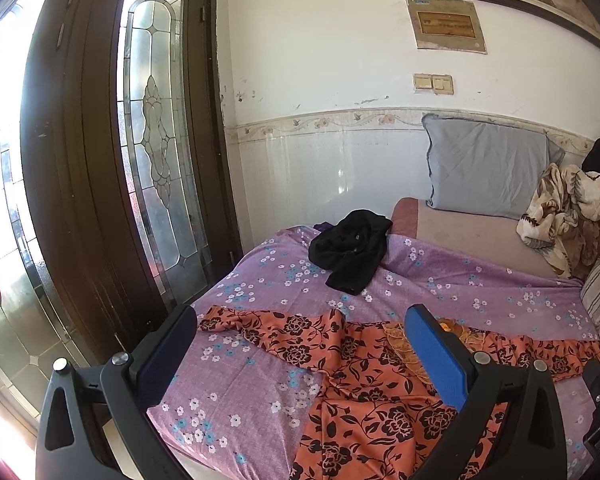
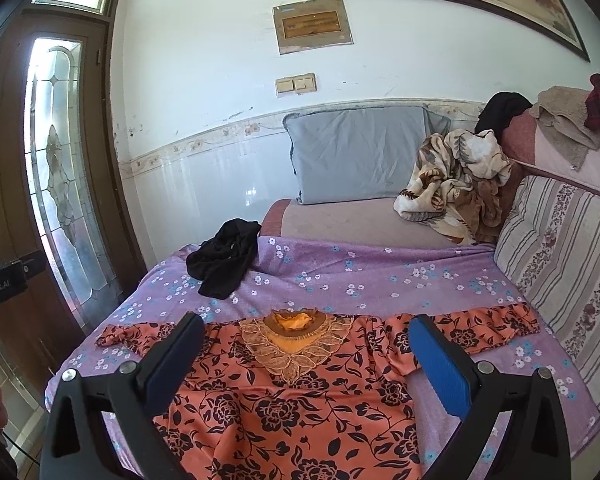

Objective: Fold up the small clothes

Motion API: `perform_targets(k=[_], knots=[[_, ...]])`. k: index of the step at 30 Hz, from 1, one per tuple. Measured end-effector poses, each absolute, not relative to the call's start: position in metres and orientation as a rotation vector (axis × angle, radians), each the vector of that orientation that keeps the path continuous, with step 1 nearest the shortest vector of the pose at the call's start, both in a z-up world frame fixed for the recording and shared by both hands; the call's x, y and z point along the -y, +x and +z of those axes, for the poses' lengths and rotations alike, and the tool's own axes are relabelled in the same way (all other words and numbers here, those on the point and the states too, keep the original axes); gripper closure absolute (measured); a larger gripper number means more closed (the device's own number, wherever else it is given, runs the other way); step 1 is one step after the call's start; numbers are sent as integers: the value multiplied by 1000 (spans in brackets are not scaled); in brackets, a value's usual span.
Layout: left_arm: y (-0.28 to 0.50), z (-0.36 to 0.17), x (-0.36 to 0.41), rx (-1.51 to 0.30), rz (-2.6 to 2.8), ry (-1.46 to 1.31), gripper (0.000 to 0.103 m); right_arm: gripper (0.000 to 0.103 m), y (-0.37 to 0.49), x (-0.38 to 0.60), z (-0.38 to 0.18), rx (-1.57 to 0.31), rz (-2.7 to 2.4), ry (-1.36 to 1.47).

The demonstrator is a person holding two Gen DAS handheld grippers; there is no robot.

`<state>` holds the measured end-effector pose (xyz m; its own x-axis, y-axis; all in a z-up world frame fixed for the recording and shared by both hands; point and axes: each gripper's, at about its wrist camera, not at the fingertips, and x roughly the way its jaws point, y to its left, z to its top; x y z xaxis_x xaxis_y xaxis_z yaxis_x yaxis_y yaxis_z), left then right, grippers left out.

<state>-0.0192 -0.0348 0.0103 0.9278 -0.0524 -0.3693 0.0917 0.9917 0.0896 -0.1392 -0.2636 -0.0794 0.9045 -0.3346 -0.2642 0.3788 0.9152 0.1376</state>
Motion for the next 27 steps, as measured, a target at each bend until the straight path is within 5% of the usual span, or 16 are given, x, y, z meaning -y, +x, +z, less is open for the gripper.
perform_targets(k=[27], knots=[[28, -20, 47, -429, -20, 134, 0, 0, -70, 276, -99, -316, -330, 128]])
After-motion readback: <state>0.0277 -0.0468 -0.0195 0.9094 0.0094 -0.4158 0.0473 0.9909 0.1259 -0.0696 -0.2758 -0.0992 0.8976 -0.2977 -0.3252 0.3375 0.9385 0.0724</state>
